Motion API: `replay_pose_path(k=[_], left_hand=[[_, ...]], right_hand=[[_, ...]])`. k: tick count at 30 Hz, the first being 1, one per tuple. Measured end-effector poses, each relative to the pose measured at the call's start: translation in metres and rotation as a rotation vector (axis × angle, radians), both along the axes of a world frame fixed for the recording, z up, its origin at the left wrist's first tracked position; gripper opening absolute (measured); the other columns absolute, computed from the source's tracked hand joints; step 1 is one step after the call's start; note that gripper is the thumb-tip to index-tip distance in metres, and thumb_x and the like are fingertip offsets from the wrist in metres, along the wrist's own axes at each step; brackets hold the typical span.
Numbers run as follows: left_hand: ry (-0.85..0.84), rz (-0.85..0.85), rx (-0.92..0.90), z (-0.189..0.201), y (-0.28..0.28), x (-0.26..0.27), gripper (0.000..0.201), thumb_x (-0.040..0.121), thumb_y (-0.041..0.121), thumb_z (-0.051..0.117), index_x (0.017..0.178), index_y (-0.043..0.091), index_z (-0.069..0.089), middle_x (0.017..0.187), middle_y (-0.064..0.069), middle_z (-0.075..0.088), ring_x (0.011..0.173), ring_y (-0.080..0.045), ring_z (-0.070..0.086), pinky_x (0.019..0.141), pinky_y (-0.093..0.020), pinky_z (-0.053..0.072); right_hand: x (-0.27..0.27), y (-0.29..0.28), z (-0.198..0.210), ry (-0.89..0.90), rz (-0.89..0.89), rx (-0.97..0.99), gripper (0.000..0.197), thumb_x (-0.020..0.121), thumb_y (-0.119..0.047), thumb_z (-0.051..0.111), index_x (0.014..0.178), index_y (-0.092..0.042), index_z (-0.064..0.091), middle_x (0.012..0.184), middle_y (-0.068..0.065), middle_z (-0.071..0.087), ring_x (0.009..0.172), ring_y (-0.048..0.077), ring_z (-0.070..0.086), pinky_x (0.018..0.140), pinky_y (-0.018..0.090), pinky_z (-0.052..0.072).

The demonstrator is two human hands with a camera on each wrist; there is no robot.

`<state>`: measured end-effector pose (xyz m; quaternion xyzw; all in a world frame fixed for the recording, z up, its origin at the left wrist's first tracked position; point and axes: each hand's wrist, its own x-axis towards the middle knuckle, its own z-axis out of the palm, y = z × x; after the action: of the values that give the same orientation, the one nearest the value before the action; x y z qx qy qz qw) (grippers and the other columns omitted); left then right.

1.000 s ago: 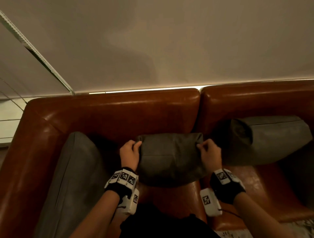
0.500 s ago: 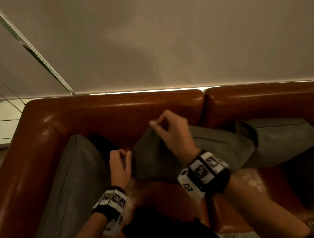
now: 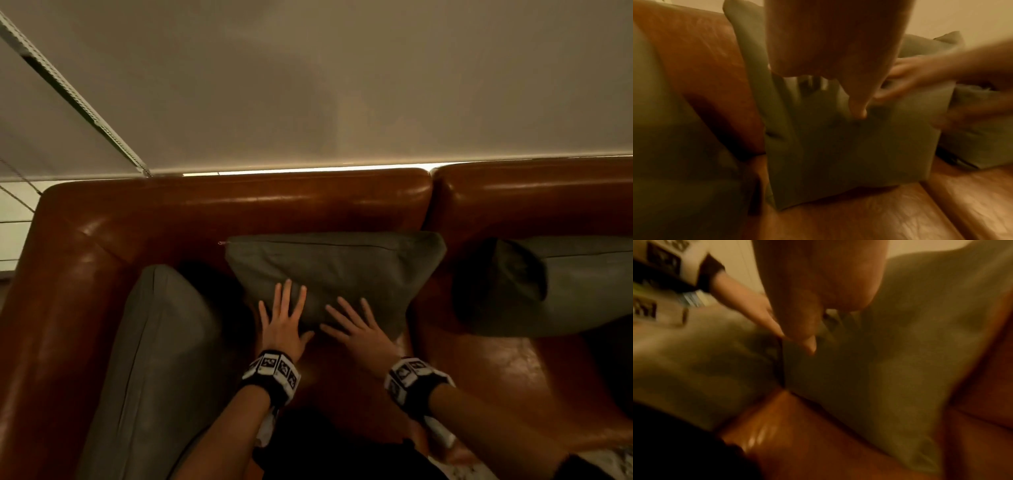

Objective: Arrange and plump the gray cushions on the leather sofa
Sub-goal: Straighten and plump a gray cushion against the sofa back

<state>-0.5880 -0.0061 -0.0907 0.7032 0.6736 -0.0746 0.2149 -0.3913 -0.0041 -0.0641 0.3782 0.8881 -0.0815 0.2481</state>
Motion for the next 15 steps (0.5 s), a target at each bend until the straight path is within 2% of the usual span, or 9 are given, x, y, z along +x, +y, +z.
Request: replay_pose_path(k=[1,3,5,7,9,11,13,15], left_hand=[[0.029,-0.014,0.005,0.001,0.007,-0.001,0.096,0.081,0.046,0.059,0.144,0.033,-0.012,0.154,0.001,-0.020,0.141,-0.020,-0.019,0.114,-0.058,0.001],[0.053,-0.054,0.037,-0.003,0.021,-0.007,0.095,0.083,0.045,0.057,0.140,0.035,-0.018,0.150,0.005,-0.027,0.140,-0.016,-0.021,0.113,-0.060,-0.001],[0.062,-0.071,0.025,0.000,0.036,-0.013,0.092,0.085,0.045,0.055,0.139,0.037,-0.019,0.149,0.006,-0.028,0.144,-0.016,-0.016,0.112,-0.062,-0.001],[0.048,-0.068,0.076,0.009,0.055,-0.015,0.090,0.086,0.044,0.054,0.139,0.038,-0.019,0.149,0.005,-0.029,0.146,-0.017,-0.013,0.112,-0.063,-0.004],[0.094,-0.100,0.128,0.022,0.069,-0.008,0.090,0.086,0.046,0.052,0.141,0.038,-0.019,0.149,0.002,-0.031,0.144,-0.019,-0.018,0.109,-0.064,-0.012],[0.120,-0.097,0.198,0.036,0.087,0.001,0.094,0.084,0.048,0.053,0.144,0.033,-0.017,0.150,-0.003,-0.031,0.144,-0.026,-0.019,0.107,-0.062,-0.017],[0.130,-0.149,0.229,0.049,0.118,0.009,0.098,0.082,0.050,0.056,0.147,0.026,-0.013,0.156,-0.008,-0.022,0.145,-0.029,-0.015,0.110,-0.058,-0.014],[0.080,-0.211,0.141,0.056,0.157,0.017,0.101,0.080,0.050,0.060,0.148,0.019,-0.006,0.159,-0.010,-0.003,0.147,-0.028,-0.003,0.116,-0.052,-0.005]], right_hand=[[0.011,0.005,-0.009,0.001,0.068,0.039,0.090,0.056,-0.014,0.076,0.137,-0.031,0.041,0.157,0.006,0.020,0.143,0.031,0.020,0.103,0.068,0.028],[0.027,0.023,-0.015,-0.017,0.066,0.025,0.105,0.056,-0.009,0.075,0.144,-0.036,0.024,0.159,0.002,-0.013,0.145,0.028,-0.001,0.105,0.071,0.013],[0.031,0.057,-0.016,-0.051,0.067,0.130,0.109,0.063,-0.009,0.073,0.144,-0.047,0.010,0.155,-0.003,-0.026,0.144,0.025,-0.012,0.101,0.076,0.002],[0.020,0.093,-0.015,-0.036,0.072,0.130,0.106,0.076,-0.013,0.066,0.139,-0.055,-0.007,0.148,-0.009,-0.040,0.139,0.021,-0.028,0.095,0.078,-0.015],[0.025,0.111,-0.015,-0.093,0.072,0.058,0.101,0.085,-0.017,0.059,0.134,-0.058,-0.019,0.143,-0.012,-0.046,0.132,0.019,-0.041,0.089,0.078,-0.022],[0.031,0.104,-0.017,-0.117,0.038,0.053,0.095,0.087,-0.015,0.056,0.136,-0.057,-0.014,0.145,-0.014,-0.041,0.130,0.018,-0.043,0.088,0.078,-0.024],[0.021,0.089,-0.021,-0.157,0.014,0.049,0.092,0.088,-0.011,0.052,0.139,-0.055,-0.010,0.145,-0.012,-0.041,0.131,0.020,-0.045,0.082,0.077,-0.030],[0.015,0.082,-0.027,-0.166,-0.018,0.023,0.087,0.090,-0.012,0.050,0.141,-0.053,-0.007,0.143,-0.010,-0.042,0.131,0.020,-0.043,0.079,0.077,-0.032]])
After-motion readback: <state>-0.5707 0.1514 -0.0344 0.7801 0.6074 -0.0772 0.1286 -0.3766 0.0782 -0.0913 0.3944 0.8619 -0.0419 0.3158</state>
